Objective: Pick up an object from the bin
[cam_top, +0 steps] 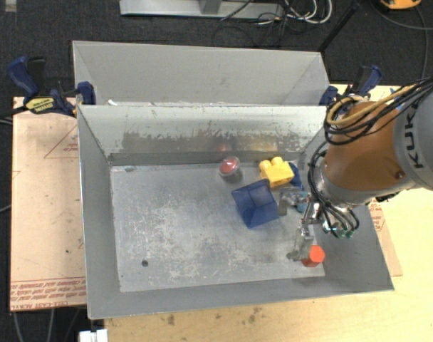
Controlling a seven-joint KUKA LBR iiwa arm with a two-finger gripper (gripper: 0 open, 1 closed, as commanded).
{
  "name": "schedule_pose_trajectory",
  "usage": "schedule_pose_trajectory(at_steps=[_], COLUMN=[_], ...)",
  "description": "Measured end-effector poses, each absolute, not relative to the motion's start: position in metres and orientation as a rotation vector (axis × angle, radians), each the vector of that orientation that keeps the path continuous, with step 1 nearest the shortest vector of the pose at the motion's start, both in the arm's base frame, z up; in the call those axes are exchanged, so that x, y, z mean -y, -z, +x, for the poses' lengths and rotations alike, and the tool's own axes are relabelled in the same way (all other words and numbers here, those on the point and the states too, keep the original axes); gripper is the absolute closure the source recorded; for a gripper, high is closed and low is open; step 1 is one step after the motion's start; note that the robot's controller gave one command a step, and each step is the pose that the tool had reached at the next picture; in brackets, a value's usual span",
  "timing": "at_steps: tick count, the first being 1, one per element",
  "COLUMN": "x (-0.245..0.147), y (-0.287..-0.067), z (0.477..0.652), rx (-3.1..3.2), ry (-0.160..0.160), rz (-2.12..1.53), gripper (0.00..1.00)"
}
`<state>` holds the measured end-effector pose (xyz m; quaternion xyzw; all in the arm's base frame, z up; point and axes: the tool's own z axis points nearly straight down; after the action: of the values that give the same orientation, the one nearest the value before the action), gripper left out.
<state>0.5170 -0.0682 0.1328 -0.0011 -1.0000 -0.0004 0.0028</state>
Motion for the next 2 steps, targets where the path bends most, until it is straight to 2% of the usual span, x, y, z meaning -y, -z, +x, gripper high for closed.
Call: schedule_pose_trajectory(at_steps=[1, 2], x=[0.042, 0.047], y=[-0.066, -0.102], z=[0.573, 0.615], rx=[3.144, 3.151], ry=[0.004, 0.001], rz=[0.020, -0.026], gripper=[0.00, 0.00])
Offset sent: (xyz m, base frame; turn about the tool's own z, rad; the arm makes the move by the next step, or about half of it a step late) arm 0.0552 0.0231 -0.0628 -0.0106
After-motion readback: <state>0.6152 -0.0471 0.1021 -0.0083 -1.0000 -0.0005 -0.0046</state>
